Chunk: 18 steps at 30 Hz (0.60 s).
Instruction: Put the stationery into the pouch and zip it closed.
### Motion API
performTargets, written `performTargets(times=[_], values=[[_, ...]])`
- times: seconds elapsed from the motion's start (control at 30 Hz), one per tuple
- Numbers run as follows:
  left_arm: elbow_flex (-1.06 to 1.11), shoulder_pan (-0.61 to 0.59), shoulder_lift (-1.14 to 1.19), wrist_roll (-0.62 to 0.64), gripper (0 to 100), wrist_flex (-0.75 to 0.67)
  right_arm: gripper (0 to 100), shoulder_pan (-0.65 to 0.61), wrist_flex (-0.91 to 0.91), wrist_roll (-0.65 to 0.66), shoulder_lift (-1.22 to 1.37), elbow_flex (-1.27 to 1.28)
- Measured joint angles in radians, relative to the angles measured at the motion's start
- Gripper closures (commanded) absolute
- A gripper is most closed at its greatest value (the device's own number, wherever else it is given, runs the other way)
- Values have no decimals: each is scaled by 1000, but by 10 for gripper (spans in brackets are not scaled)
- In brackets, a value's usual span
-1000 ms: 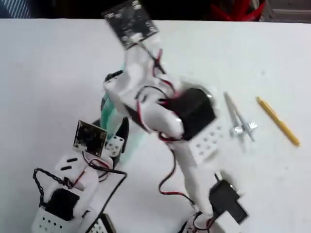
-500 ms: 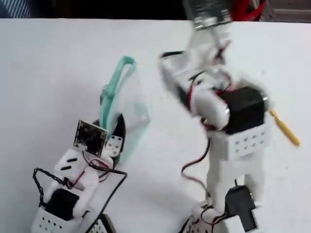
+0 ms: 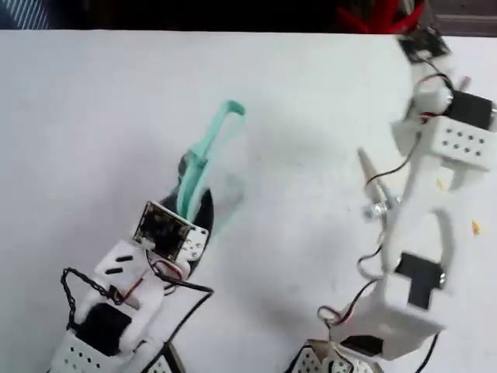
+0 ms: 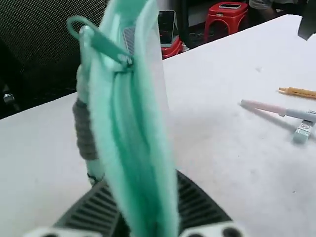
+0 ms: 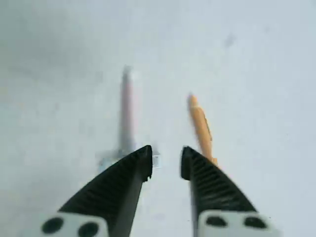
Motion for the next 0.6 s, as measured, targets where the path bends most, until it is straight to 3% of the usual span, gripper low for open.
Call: performTargets(times=[0.17, 0.6], values=[[0, 2, 0, -3, 974, 0, 807, 51, -57, 38, 163, 9], [0, 2, 0, -3, 974, 0, 822, -127, -83, 87, 396, 9]])
